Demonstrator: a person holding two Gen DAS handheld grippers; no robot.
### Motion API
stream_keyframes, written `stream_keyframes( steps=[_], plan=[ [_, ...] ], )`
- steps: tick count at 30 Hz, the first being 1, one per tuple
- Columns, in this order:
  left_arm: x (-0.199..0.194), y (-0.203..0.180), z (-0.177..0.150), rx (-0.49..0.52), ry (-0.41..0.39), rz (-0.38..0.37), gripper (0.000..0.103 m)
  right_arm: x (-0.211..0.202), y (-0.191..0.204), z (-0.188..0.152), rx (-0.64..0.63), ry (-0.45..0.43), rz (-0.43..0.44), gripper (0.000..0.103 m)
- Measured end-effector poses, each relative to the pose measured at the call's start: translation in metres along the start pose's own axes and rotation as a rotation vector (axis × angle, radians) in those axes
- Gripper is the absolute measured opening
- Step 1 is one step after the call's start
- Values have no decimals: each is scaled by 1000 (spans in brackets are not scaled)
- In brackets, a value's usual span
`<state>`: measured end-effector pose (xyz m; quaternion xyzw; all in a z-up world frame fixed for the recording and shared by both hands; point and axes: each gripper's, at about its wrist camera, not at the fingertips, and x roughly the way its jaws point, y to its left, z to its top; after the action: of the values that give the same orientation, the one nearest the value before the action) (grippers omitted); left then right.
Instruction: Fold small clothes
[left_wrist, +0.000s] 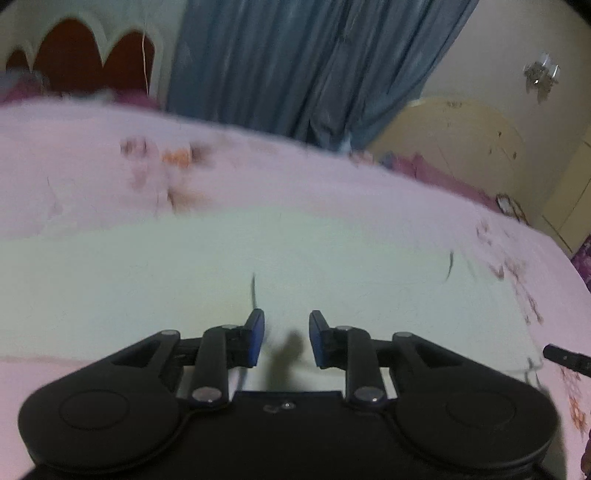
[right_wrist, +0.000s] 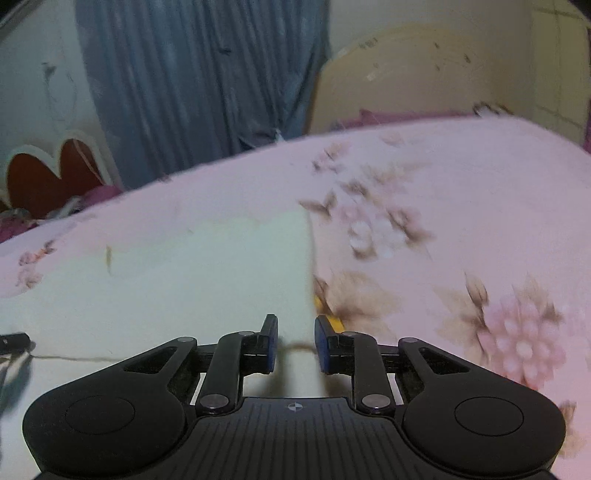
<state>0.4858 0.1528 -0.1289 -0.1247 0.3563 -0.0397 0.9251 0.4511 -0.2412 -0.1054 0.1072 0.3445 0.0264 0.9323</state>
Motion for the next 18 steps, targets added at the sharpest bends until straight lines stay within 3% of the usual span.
stream_keyframes(
  steps=[3, 6, 10, 18],
  plan=[
    [18, -22, 3, 82, 40, -51, 25, 19, 7, 2, -31, 41, 20, 12],
    [46, -32, -4, 138, 130, -32, 25, 36, 5, -4, -33, 100, -5, 6],
    [47, -34, -3, 150, 86, -14, 25, 33, 6, 2, -66, 89, 14, 6],
    [60, -40, 9, 150, 20, 18, 24, 88, -7, 51, -57, 54, 30, 6]
  ],
)
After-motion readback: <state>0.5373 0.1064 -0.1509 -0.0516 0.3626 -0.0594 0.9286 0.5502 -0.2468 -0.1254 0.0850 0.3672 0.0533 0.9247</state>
